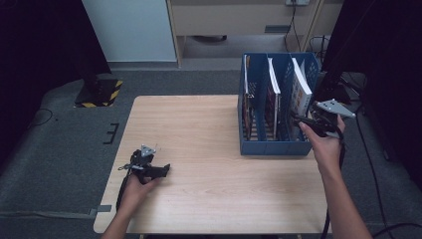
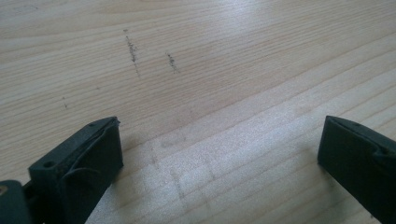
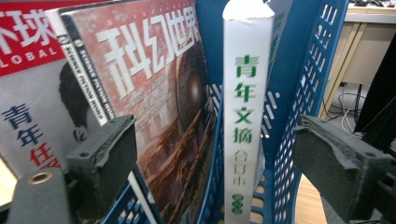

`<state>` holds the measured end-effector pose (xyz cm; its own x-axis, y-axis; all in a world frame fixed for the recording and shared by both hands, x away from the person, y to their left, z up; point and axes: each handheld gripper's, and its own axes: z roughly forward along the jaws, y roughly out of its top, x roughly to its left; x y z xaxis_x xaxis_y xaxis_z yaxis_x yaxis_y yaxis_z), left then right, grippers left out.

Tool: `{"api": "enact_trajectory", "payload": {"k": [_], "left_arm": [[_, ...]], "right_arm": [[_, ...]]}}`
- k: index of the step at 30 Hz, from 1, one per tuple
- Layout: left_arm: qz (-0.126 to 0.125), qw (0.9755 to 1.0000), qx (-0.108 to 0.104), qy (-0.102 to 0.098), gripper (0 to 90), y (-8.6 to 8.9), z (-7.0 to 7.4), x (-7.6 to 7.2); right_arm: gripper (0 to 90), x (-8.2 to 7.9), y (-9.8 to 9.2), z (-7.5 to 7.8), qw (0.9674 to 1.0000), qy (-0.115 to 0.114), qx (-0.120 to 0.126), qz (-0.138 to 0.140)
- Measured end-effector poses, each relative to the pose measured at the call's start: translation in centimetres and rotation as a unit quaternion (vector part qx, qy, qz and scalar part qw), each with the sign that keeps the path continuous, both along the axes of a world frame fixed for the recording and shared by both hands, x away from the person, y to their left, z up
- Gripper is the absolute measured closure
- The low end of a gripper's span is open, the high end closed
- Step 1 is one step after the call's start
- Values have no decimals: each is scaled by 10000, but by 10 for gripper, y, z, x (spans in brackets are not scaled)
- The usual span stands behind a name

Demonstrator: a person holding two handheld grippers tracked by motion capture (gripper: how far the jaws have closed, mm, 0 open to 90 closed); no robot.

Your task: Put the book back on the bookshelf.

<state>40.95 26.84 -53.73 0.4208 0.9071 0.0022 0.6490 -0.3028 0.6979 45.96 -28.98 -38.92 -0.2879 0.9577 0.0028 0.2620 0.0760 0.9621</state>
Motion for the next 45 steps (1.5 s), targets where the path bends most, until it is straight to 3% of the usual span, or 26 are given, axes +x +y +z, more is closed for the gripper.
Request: {"api": "enact_trajectory", "payload": {"k": [25, 45], "left_arm": [[1, 10000, 10, 5, 0, 0, 0, 0], [1, 10000, 10, 4, 0, 0, 0, 0]], "right_arm": [[68, -33, 9, -12, 9996, -35, 111, 265], [68, -61, 28, -36, 9975, 168, 78, 685]]}}
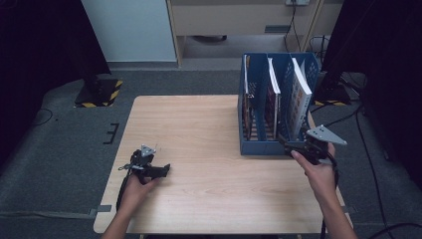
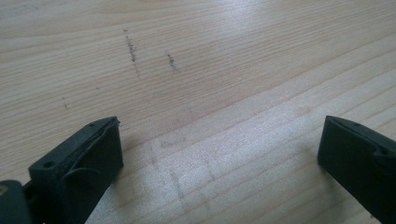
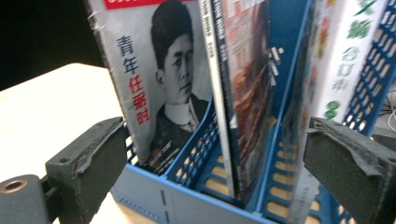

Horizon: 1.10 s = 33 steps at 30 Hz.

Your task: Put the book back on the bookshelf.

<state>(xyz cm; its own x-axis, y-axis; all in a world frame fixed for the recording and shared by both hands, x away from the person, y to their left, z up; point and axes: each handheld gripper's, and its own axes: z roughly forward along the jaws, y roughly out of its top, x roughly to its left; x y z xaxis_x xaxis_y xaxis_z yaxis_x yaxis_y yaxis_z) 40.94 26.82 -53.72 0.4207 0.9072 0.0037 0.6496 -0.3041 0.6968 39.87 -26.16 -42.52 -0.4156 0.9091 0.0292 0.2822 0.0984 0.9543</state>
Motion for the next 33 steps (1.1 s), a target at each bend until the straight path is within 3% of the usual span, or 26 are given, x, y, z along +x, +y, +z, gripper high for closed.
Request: {"api": "enact_trajectory", "payload": {"k": [11, 33], "left_arm": [[3, 10000, -1, -1, 0, 0, 0, 0], [3, 10000, -2, -1, 0, 0, 0, 0]], "right_arm": [[68, -8, 16, -12, 9996, 144, -57, 218], [68, -14, 50, -5, 9972, 155, -151, 712]]}}
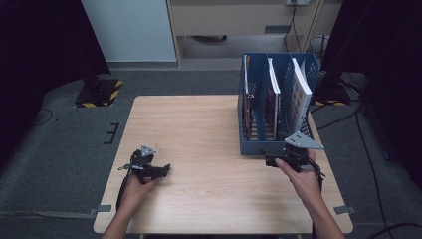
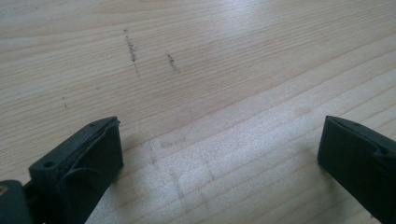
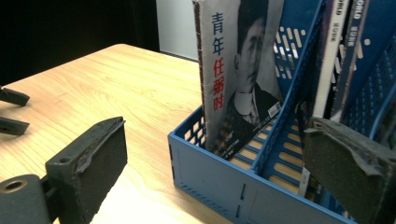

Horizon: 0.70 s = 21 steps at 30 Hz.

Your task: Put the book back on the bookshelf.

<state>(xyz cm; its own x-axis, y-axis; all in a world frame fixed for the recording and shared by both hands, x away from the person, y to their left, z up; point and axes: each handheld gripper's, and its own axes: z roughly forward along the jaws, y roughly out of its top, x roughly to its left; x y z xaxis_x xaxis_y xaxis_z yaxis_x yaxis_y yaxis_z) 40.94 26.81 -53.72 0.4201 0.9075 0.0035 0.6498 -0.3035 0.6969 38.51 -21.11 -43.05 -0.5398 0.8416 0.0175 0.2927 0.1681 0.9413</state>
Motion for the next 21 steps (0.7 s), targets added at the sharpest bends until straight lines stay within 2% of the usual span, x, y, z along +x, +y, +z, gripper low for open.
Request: {"api": "enact_trajectory", "payload": {"k": [10, 21], "left_arm": [[0, 10000, 2, -2, 0, 0, 0, 0], [1, 10000, 3, -1, 0, 0, 0, 0]], "right_arm": [[69, 3, 14, 1, 9999, 49, 31, 157], [70, 11, 44, 4, 9991, 133, -39, 402]]}}
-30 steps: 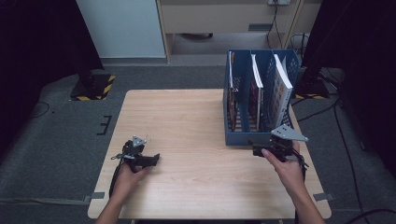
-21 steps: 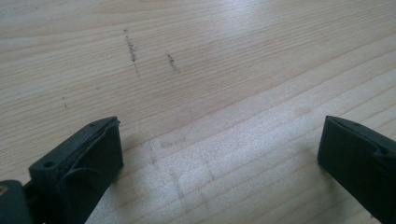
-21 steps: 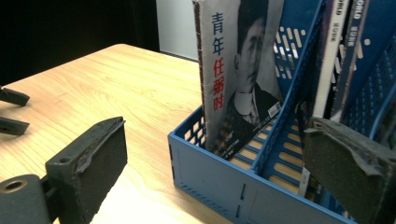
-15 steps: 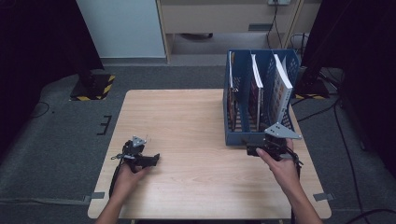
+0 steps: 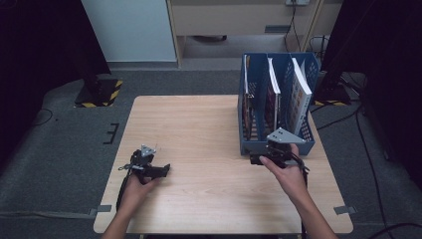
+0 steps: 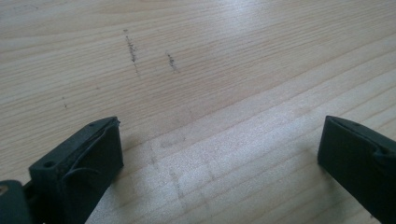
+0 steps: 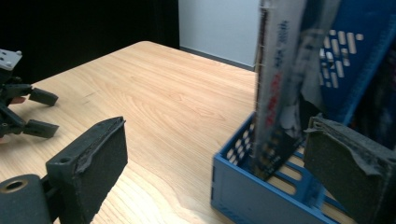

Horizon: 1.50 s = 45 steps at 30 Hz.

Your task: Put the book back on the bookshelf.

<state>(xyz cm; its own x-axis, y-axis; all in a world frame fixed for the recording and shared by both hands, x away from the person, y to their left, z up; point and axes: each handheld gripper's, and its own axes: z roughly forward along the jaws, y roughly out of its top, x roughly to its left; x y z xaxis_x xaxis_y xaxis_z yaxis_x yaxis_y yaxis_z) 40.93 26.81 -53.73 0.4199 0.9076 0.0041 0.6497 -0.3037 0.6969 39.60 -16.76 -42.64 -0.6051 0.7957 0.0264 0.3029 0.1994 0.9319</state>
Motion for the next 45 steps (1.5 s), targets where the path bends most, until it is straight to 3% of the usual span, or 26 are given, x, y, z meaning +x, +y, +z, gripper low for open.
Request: {"api": "enact_trajectory", "payload": {"k": [20, 45], "left_arm": [[-2, 10000, -3, -1, 0, 0, 0, 0], [-7, 10000, -2, -2, 0, 0, 0, 0]], "right_arm": [[72, 10, 53, 0, 9988, 18, -185, 453], [74, 18, 110, -26, 9928, 359, -649, 946]]}}
